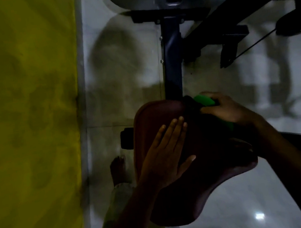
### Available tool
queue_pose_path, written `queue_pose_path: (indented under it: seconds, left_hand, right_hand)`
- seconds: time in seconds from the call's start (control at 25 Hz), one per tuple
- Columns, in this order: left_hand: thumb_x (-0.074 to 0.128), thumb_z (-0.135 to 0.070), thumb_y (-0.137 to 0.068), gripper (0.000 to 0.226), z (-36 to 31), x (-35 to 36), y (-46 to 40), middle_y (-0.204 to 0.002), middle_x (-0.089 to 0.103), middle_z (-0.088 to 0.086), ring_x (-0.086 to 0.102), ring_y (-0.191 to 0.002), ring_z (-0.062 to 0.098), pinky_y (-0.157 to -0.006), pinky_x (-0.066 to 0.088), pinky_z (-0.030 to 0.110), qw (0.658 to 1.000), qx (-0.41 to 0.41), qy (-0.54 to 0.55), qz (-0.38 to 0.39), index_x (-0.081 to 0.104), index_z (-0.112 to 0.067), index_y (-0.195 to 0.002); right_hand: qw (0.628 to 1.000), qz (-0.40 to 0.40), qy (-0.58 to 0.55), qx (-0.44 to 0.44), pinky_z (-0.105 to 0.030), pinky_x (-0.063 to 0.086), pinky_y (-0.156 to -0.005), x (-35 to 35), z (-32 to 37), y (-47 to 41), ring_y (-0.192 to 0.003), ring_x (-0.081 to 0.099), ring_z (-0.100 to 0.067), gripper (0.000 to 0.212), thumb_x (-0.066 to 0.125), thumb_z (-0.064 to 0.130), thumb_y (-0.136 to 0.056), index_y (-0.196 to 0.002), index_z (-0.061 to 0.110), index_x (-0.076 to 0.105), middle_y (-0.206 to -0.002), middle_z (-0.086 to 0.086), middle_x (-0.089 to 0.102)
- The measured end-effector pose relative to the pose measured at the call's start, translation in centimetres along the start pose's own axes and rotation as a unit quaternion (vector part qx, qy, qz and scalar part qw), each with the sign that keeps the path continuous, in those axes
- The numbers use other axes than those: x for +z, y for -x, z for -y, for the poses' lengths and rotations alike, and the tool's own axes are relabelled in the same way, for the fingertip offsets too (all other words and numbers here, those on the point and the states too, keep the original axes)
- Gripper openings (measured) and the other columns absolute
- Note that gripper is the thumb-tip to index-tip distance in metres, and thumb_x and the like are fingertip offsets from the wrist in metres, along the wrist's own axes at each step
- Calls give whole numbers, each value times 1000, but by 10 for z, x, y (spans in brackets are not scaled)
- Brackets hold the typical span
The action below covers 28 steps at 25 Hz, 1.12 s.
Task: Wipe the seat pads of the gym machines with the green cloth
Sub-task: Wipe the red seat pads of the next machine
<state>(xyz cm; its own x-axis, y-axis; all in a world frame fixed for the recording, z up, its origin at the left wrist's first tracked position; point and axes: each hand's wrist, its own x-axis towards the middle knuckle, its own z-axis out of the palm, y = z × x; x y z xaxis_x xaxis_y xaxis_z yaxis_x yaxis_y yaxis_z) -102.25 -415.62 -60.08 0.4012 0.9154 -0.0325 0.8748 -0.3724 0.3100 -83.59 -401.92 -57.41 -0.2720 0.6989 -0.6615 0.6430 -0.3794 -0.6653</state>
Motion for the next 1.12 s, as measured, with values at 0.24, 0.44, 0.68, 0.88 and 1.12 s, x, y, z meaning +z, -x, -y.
queue_pose_path:
  seconds: [0.24,0.44,0.68,0.88,1.12]
  left_hand:
    - [39,-52,-96,72,0,0,-1,-155,27,13,17,-146,23,-118,16,39,1000,1,8,2,29,-3,-147]
    - [40,-44,-98,65,9,2,17,-157,21,10,13,-146,21,-119,14,37,999,3,39,-1,25,-5,-149]
    - [39,-40,-97,63,14,3,45,-158,17,8,11,-147,20,-119,8,36,999,6,30,-10,23,-8,-149]
    - [40,-39,-98,62,17,0,44,-157,20,8,12,-146,20,-119,8,36,999,17,44,-7,25,-8,-149]
    - [39,-39,-99,61,17,2,45,-157,21,8,13,-147,21,-119,13,39,999,23,36,-13,27,-7,-149]
  right_hand:
    - [999,-17,26,-28,-30,47,-91,27,44,-51,-105,58,-19,40,66,9,-83,-121,20,62,-114,-4,62]
    - [992,80,100,8,-30,45,-90,22,69,-69,-97,59,-18,33,66,5,-82,-112,18,66,-113,-10,66]
    - [920,143,356,-81,-31,38,-94,71,118,-83,-118,48,-21,45,61,41,-85,-129,31,53,-127,3,51]
    - [918,153,361,-59,-31,37,-94,76,130,-78,-117,49,-21,42,60,38,-88,-128,28,55,-129,0,52]
    - [965,75,250,2,-28,41,-86,52,100,-74,-111,55,-26,42,67,22,-83,-124,27,59,-124,-8,59]
